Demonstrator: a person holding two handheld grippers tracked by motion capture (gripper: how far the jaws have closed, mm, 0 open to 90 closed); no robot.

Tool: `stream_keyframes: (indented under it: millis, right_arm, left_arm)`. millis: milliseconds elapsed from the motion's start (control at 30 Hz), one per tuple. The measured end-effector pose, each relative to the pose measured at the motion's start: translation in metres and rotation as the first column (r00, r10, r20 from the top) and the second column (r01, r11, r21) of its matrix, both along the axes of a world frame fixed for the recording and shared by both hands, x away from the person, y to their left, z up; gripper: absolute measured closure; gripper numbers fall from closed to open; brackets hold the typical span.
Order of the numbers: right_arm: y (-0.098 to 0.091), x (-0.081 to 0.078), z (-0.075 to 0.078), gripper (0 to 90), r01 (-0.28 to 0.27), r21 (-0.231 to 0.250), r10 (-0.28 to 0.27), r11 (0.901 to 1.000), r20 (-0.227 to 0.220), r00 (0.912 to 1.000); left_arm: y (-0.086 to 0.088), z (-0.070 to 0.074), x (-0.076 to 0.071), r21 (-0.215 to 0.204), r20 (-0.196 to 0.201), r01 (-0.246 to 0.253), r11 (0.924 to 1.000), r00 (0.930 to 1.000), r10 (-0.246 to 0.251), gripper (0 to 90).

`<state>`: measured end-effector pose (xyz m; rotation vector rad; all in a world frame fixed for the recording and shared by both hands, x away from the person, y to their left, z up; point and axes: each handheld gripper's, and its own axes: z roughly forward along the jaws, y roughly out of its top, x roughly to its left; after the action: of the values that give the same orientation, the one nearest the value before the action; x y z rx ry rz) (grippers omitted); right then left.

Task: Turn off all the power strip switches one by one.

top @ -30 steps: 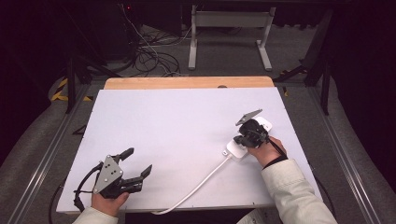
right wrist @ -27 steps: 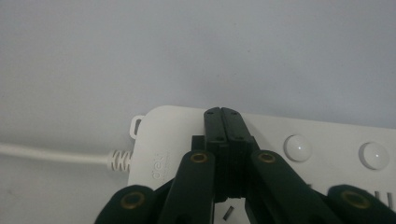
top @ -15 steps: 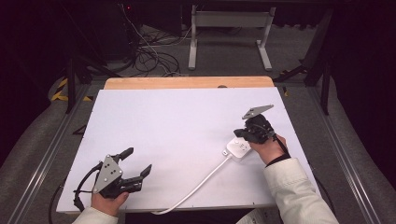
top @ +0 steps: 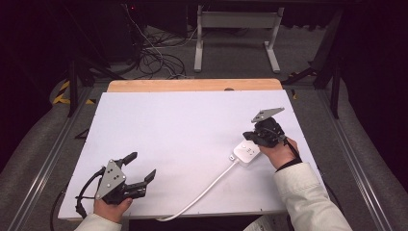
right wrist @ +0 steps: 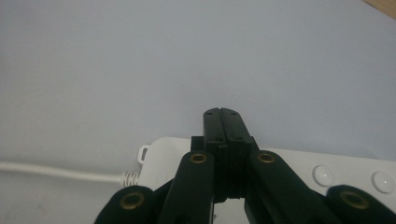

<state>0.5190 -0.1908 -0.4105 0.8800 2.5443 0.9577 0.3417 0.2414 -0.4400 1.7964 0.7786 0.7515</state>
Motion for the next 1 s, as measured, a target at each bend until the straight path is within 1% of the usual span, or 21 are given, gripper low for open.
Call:
stream_keyframes:
  millis: [167, 233, 300, 400, 433, 600, 767, 800, 900, 1000]
  right_arm:
    - [-0.003, 0.004, -0.003, 90.0, 0.014, -0.020, -0.014, 0.9997, -0.001, 0.9999]
    - [-0.005, 0.007, -0.006, 90.0, 0.031, -0.047, -0.031, 0.9984, 0.002, 0.9995]
    - [-0.009, 0.010, -0.010, 90.0, 0.047, -0.046, -0.047, 0.9978, -0.007, 0.9988]
    - [-0.011, 0.012, -0.013, 90.0, 0.050, -0.050, -0.051, 0.9975, -0.012, 0.9986]
    - [-0.012, 0.015, -0.015, 90.0, 0.053, -0.055, -0.055, 0.9971, -0.023, 0.9982]
    - [-0.013, 0.020, -0.019, 90.0, 0.059, -0.065, -0.061, 0.9962, -0.041, 0.9973]
    - [-0.013, 0.023, -0.023, 90.0, 0.065, -0.083, -0.069, 0.9945, -0.050, 0.9964]
    - [-0.013, 0.023, -0.023, 90.0, 0.065, -0.083, -0.069, 0.9945, -0.050, 0.9964]
    - [-0.013, 0.024, -0.025, 90.0, 0.063, -0.091, -0.069, 0.9939, -0.057, 0.9960]
    - [-0.012, 0.025, -0.026, 90.0, 0.065, -0.096, -0.071, 0.9933, -0.061, 0.9956]
  left_arm:
    - [0.000, 0.000, 0.000, 0.001, 0.000, 0.001, 1.0000, 1.0000, -0.001, 21.3]
    - [0.000, 0.000, 0.000, 0.001, -0.002, 0.001, 1.0000, 1.0000, -0.001, 21.1]
    - [0.000, 0.000, 0.000, 0.001, -0.002, 0.001, 1.0000, 1.0000, -0.001, 21.1]
    - [0.000, 0.000, 0.000, -0.005, -0.007, 0.000, 1.0000, 1.0000, 0.000, 21.1]
    - [-0.001, -0.001, 0.000, -0.004, -0.007, 0.001, 1.0000, 1.0000, -0.001, 21.1]
    - [-0.001, -0.001, 0.000, -0.004, -0.007, 0.000, 1.0000, 1.0000, 0.000, 21.1]
    - [0.000, -0.001, 0.001, -0.001, -0.010, 0.002, 1.0000, 0.9999, -0.002, 20.8]
    - [0.000, -0.001, 0.002, 0.007, -0.006, 0.001, 1.0000, 1.0000, -0.001, 20.8]
    - [-0.001, -0.001, 0.002, -0.003, -0.019, -0.003, 1.0000, 0.9998, 0.003, 20.4]
    - [0.000, -0.001, 0.002, 0.000, -0.015, -0.005, 1.0000, 0.9999, 0.005, 20.4]
